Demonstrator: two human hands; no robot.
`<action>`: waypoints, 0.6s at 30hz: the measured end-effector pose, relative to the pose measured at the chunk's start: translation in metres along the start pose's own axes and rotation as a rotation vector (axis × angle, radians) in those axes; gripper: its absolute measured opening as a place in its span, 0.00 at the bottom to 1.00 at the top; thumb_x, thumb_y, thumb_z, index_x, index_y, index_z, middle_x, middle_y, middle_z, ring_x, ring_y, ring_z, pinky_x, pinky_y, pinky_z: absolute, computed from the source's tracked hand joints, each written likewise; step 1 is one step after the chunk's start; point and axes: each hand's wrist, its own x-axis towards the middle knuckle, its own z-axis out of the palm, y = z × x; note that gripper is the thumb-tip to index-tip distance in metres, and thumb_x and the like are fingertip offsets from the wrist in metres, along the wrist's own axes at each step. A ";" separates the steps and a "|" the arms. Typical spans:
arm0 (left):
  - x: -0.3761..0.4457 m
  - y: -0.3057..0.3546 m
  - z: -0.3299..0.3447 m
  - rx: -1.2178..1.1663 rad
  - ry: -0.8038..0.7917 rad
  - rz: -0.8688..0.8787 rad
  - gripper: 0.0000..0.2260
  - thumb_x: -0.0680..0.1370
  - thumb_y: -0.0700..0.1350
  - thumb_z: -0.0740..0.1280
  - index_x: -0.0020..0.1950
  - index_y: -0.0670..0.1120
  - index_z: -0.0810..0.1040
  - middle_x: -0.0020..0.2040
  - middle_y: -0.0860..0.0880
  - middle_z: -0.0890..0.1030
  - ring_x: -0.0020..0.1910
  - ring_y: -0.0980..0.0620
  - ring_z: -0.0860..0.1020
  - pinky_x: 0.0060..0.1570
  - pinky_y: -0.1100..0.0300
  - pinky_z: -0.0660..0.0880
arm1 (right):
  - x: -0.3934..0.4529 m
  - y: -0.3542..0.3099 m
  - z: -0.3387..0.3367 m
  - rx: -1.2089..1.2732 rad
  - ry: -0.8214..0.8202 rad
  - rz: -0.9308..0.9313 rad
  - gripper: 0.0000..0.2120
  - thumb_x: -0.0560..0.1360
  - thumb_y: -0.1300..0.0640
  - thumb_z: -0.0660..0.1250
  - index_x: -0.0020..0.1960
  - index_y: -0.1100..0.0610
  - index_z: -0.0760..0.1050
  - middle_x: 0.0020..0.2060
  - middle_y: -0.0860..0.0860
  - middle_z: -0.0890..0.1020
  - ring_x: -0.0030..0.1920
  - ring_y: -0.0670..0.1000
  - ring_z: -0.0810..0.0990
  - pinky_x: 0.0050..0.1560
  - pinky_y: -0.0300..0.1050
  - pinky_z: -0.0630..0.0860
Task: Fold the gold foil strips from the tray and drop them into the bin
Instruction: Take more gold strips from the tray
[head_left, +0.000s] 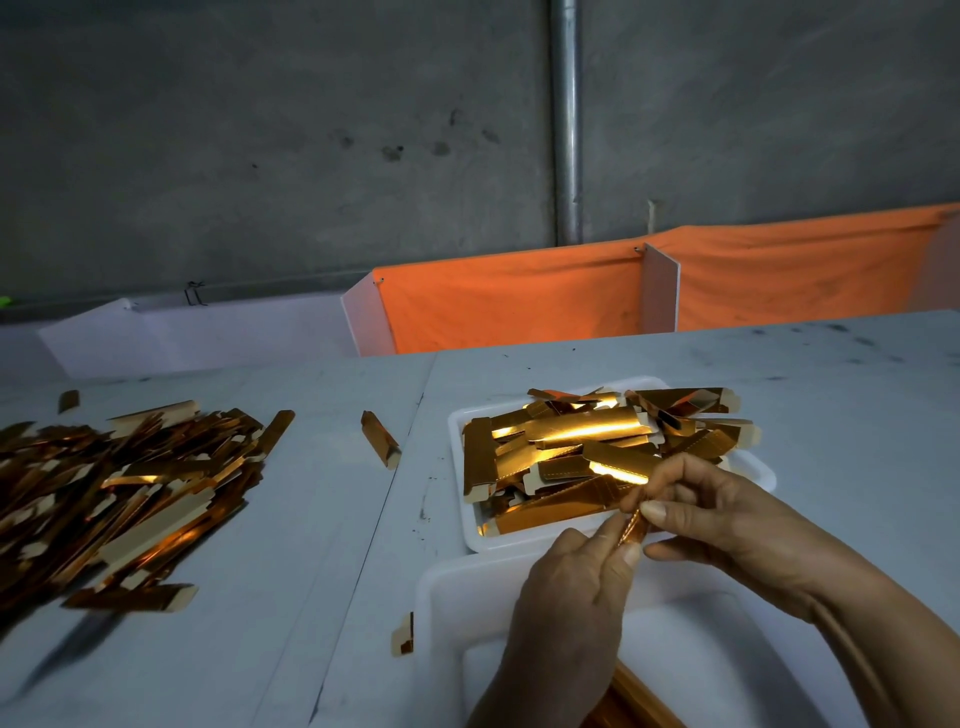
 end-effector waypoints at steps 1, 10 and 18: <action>0.000 0.002 0.000 0.053 -0.013 0.046 0.20 0.83 0.54 0.47 0.75 0.55 0.61 0.58 0.54 0.71 0.53 0.65 0.66 0.45 0.81 0.60 | 0.000 0.000 0.001 0.005 0.003 -0.004 0.17 0.67 0.57 0.71 0.54 0.58 0.75 0.48 0.58 0.84 0.50 0.56 0.84 0.43 0.42 0.81; -0.007 -0.009 -0.005 0.560 -0.005 0.364 0.18 0.62 0.50 0.80 0.49 0.47 0.85 0.40 0.54 0.84 0.36 0.60 0.80 0.32 0.76 0.73 | -0.005 -0.004 0.003 -0.088 -0.032 -0.037 0.09 0.65 0.53 0.72 0.42 0.57 0.82 0.44 0.57 0.84 0.48 0.54 0.84 0.45 0.41 0.80; -0.006 0.002 -0.012 0.344 0.158 0.210 0.21 0.76 0.52 0.66 0.68 0.50 0.73 0.60 0.53 0.79 0.57 0.58 0.77 0.52 0.74 0.69 | -0.004 -0.005 0.005 -0.098 0.000 -0.013 0.08 0.65 0.57 0.72 0.41 0.60 0.82 0.45 0.62 0.82 0.48 0.57 0.83 0.47 0.43 0.81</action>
